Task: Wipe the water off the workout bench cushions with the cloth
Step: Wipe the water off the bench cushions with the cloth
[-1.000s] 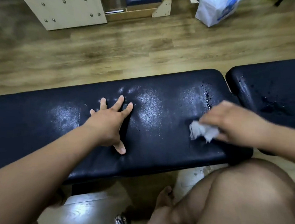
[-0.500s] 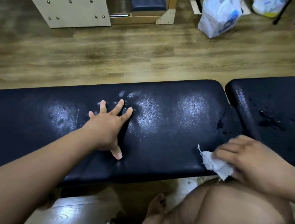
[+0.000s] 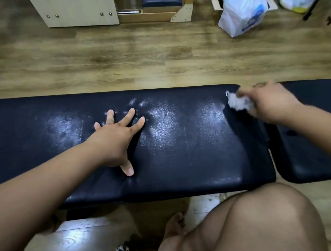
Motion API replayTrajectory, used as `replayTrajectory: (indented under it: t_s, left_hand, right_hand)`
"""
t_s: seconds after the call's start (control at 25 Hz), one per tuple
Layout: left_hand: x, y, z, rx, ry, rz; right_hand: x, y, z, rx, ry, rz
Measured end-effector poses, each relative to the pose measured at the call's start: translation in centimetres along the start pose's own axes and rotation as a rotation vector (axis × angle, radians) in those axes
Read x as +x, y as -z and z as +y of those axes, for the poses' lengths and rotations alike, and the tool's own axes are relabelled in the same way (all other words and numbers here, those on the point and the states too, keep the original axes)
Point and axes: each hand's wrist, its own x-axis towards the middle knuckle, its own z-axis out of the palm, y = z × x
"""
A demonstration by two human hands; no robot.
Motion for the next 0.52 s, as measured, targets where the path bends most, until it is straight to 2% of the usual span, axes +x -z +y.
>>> replayTrajectory:
  t_s: [0.12, 0.2, 0.24, 0.28, 0.36, 0.44, 0.52]
  left_hand:
    - [0.1, -0.4, -0.2, 0.031, -0.021, 0.044]
    - [0.2, -0.6, -0.2, 0.052, -0.019, 0.063]
    - [0.2, -0.5, -0.3, 0.059, -0.020, 0.067]
    - [0.2, -0.4, -0.2, 0.053, -0.021, 0.062]
    - [0.2, -0.4, -0.2, 0.031, -0.019, 0.065]
    - [0.1, -0.3, -0.3, 0.027, -0.025, 0.073]
    - [-0.1, -0.3, -0.2, 0.007, -0.023, 0.064]
  right_hand:
    - [-10.8, -0.7, -1.8, 0.057, 0.362, -0.146]
    - [-13.4, -1.3, -1.0, 0.040, 0.455, -0.172]
    - [-12.0, -1.4, -0.1, 0.032, 0.444, -0.159]
    - [-9.7, -1.3, 0.7, 0.016, 0.388, -0.140]
    - [-3.3, -1.6, 2.4, -0.001, 0.135, -0.039]
    - [2.5, -1.6, 3.2, 0.106, -0.158, 0.039]
    - [4.7, -2.4, 2.7, 0.203, -0.314, 0.050]
